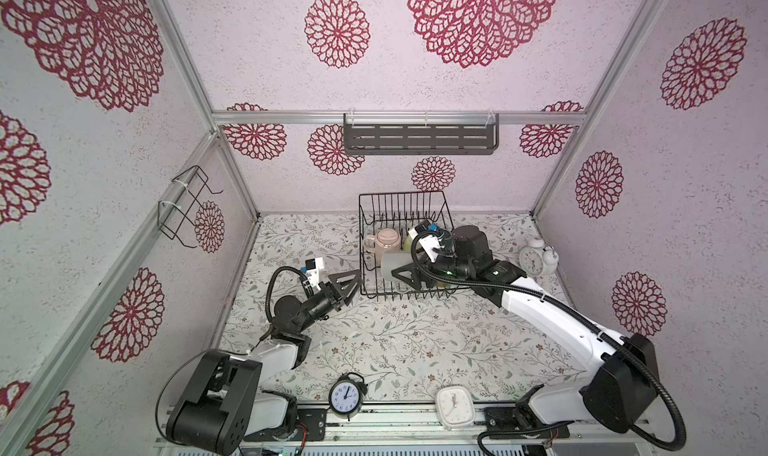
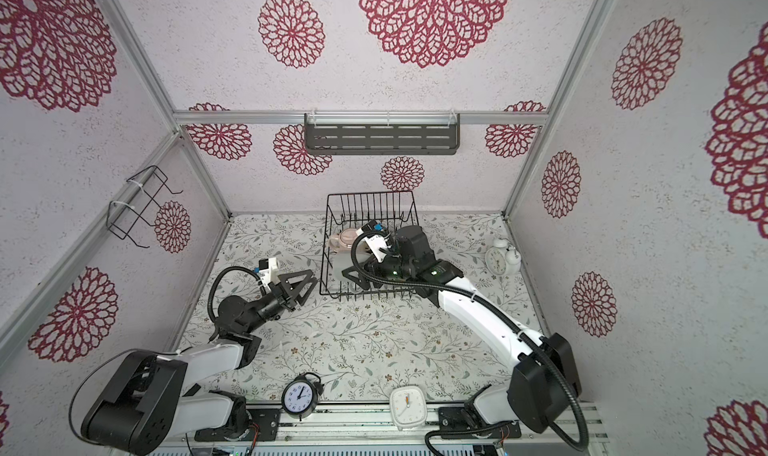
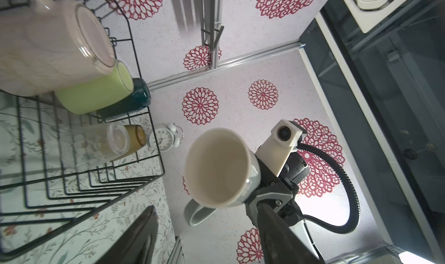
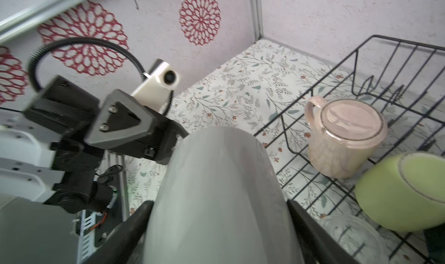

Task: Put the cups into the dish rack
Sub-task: 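Carry the grey-white mug over the rack with the right gripper while the left withdraws, then lower the grey-white mug into the rack beside the pink mug, open right gripper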

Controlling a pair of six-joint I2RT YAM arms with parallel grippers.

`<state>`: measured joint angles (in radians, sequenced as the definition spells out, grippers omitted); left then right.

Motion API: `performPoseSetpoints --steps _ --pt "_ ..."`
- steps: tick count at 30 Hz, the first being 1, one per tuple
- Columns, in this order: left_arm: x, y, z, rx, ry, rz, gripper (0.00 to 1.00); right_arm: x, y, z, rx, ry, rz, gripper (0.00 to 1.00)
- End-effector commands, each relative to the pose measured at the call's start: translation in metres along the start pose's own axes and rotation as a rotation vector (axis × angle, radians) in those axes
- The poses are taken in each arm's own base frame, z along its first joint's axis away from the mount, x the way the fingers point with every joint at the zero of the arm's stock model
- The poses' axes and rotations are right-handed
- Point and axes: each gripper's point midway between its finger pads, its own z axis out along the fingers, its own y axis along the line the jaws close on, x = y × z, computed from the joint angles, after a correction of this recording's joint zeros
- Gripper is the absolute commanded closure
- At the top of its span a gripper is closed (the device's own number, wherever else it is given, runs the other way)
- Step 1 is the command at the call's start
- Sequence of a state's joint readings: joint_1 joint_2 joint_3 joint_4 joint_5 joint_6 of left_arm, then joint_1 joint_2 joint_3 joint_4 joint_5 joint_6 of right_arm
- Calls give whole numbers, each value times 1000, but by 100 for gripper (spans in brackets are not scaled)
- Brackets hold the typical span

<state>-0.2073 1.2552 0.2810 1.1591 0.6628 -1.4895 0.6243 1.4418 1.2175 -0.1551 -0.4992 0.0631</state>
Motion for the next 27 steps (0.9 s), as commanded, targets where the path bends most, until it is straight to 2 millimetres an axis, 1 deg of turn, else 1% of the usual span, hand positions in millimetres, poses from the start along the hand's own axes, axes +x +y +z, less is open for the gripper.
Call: performPoseSetpoints --steps 1,3,4,5,6,7,8,10,12,16,18,21,24,27 --pt "-5 37 -17 -204 -17 29 30 -22 -13 4 76 6 -76 51" --pt "-8 50 -31 -338 -32 70 29 -20 -17 13 98 59 -85 51" --pt "-11 54 -39 -411 -43 108 28 -19 -19 19 104 83 -89 51" --pt "-13 55 -49 -480 -58 148 25 -18 -20 24 114 102 -97 51" --pt "-16 55 -57 -538 -76 176 19 -18 -23 28 125 115 -103 51" --pt "-20 53 -67 -592 -108 206 9 -20 -25 32 139 126 -118 51" --pt "-24 53 -78 -649 -139 223 3 -19 -27 36 151 149 -136 52" --pt "-28 54 -92 -721 -167 248 0 -20 -32 40 187 189 -180 52" --pt "-29 57 -97 -762 -158 256 1 -19 -36 44 211 243 -232 52" --pt "-35 77 -112 -921 -153 250 2 -18 -45 52 237 346 -318 51" --pt "-38 83 -117 -973 -153 259 3 -16 -49 59 242 394 -343 51" --pt "-39 88 -121 -1000 -161 264 2 -12 -53 69 234 448 -359 51" --pt "-37 91 -125 -1014 -155 271 3 -2 -53 79 220 502 -388 52" --pt "-35 96 -129 -1035 -150 266 3 7 -63 87 256 552 -390 51"
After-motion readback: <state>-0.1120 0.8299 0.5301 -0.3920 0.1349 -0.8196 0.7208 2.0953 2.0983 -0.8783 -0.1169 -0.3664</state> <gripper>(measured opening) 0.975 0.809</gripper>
